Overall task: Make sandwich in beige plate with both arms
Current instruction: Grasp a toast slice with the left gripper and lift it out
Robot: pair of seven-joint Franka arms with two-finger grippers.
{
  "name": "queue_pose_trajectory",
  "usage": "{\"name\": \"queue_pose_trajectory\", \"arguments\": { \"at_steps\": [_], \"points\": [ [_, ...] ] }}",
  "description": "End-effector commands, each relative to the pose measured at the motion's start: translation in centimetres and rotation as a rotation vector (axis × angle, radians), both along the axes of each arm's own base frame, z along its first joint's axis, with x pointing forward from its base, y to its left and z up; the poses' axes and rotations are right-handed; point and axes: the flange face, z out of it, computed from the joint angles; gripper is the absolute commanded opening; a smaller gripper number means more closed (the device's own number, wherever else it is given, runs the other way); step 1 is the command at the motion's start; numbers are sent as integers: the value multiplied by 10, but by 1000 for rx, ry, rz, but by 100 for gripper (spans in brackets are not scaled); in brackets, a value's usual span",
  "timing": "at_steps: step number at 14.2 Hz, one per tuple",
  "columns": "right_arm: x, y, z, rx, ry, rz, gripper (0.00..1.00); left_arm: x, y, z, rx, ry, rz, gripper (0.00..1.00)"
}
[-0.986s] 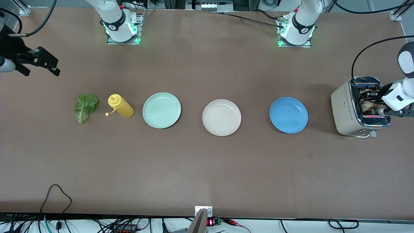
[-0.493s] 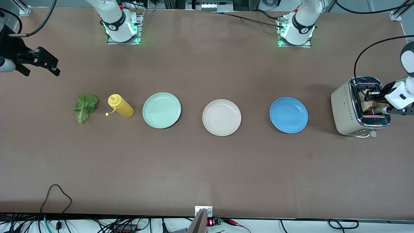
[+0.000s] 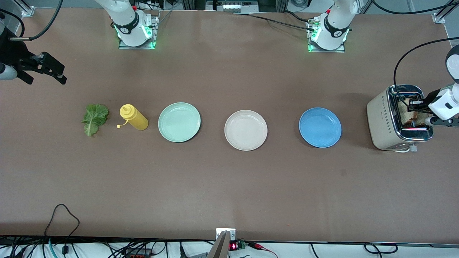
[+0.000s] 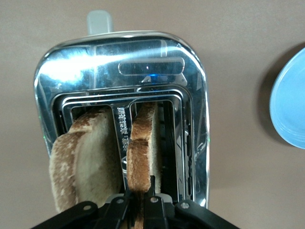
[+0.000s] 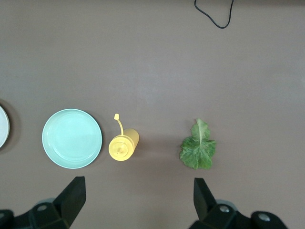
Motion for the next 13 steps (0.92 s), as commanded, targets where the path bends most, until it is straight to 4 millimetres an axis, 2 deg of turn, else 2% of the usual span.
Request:
{"name": "queue_pose_trajectory", "arguments": {
  "at_steps": [1, 6, 8, 10, 11, 13],
  "points": [
    [-2, -3, 0, -2, -10, 8, 100, 6, 1, 45, 8, 23, -20, 1],
    [-3, -3, 1, -2, -10, 8, 100, 23, -27, 122, -5, 75, -49, 1],
    [-3, -3, 1, -2, -10, 8, 100, 32, -36, 143, -3, 63, -65, 0],
    [-3, -3, 1, -2, -10, 8, 100, 42, -57, 164, 12, 18, -95, 0],
    [-3, -3, 0, -2, -8, 8, 100, 48, -67, 168, 14, 7, -110, 1],
    [-3, -3, 1, -2, -10, 10, 100, 58, -102, 171, 0, 1, -162, 1]
  ]
}}
